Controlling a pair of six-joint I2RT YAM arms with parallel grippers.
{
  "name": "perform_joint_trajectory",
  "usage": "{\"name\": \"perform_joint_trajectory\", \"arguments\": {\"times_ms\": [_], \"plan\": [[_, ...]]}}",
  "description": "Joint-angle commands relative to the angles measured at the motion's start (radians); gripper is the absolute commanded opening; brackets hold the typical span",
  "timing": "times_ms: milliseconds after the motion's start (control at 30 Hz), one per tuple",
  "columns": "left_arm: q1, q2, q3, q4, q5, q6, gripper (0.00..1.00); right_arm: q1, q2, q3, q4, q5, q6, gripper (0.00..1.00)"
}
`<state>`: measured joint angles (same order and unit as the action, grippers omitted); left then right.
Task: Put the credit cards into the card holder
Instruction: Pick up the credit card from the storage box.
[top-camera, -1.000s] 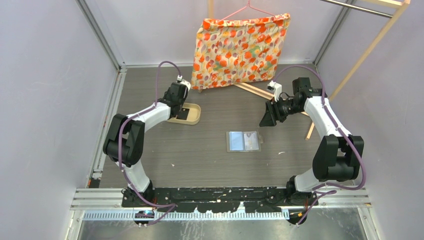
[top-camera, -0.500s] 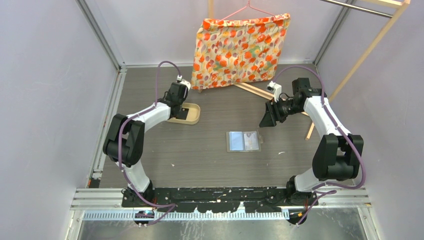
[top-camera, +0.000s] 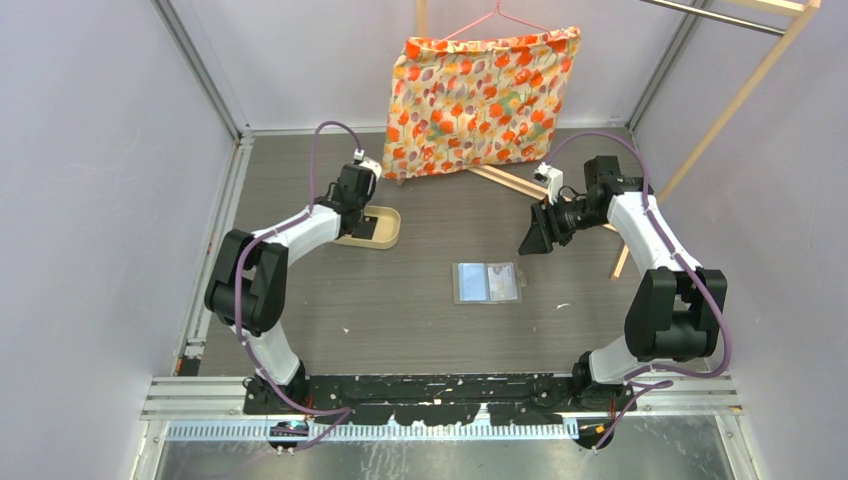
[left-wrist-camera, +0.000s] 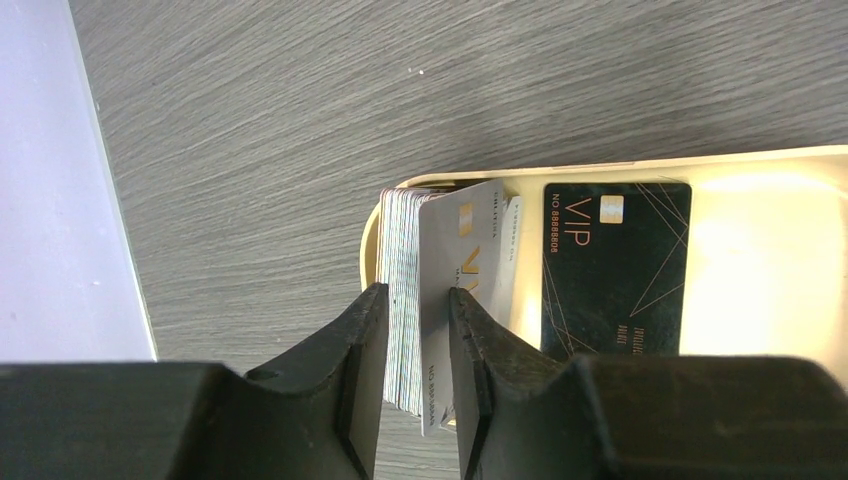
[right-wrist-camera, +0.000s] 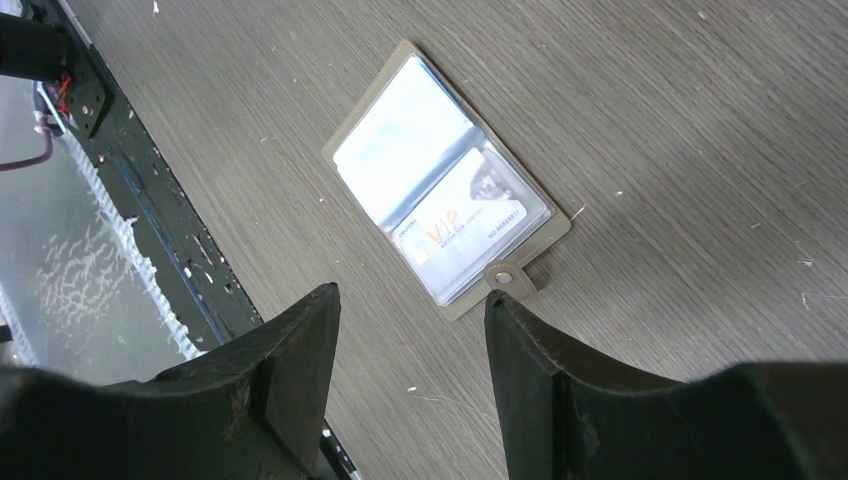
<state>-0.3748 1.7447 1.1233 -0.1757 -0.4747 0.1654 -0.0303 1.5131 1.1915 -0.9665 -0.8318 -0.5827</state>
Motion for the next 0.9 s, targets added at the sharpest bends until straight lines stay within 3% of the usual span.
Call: {"name": "perform_joint_trajectory", "arguments": {"times_ms": [0,533,733,867], "plan": [[-0.003,-0.056,0.003,0.035,-0.013,0.001,0.29,-0.005,0.004,0.028,-0.008,-0.021,-0.02,0.6],[-0.006,-0.054,0.006,0.028,0.006,-0.001,0.12,-0.005,0.002,0.028,-0.011,-0.023,-0.022,0.6],[-0.006,-0.057,0.01,0.014,0.045,-0.005,0.01,-0.005,0.002,0.028,-0.011,-0.02,-0.023,0.6],[-0.006,-0.056,0.019,-0.01,0.079,-0.01,0.0,-0.005,-0.003,0.028,-0.012,-0.018,-0.025,0.6]]}}
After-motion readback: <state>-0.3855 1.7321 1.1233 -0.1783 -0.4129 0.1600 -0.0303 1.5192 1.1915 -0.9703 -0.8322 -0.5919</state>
